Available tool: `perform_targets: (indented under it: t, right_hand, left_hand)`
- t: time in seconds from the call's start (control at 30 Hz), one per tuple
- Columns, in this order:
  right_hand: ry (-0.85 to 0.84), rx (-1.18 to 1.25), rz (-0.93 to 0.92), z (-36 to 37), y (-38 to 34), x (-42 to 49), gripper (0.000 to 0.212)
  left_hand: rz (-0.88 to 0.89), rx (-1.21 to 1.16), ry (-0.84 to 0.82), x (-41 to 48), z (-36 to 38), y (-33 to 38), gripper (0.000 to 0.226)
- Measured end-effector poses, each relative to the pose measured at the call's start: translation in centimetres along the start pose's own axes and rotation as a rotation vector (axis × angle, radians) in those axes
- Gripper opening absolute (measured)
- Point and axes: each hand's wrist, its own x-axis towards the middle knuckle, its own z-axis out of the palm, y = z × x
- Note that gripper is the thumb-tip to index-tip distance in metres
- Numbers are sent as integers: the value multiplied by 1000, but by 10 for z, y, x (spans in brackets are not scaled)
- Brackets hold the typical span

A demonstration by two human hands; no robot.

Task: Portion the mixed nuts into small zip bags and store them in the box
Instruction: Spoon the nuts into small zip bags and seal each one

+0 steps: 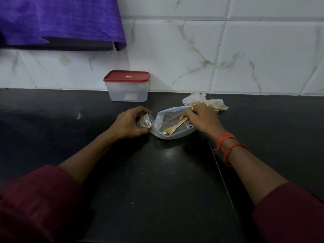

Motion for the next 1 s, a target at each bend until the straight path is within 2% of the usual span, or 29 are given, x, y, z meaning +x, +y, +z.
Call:
perform_targets:
  t: [0.2, 0.37, 0.53, 0.6, 0.77, 1.0]
  right_hand:
    - [5, 78, 112, 1, -4, -3, 36]
    - [4, 171, 194, 1, -5, -2, 32]
    - [16, 226, 236, 0, -5, -1, 37]
    - [39, 239, 246, 0, -5, -2, 33]
    - [109, 254, 258, 0, 1, 2, 43]
    - [141, 206, 228, 2, -1, 2, 35]
  left_hand:
    - [-3, -62, 10, 0, -7, -2, 64]
    - [-54, -270, 27, -3, -15, 3, 69]
    - [-25, -409, 58, -7, -16, 13, 59]
    - [-11, -421, 80, -7, -17, 15, 57]
    - [44, -401, 93, -6, -17, 16, 59]
    - [84, -435, 71, -8, -16, 20, 60]
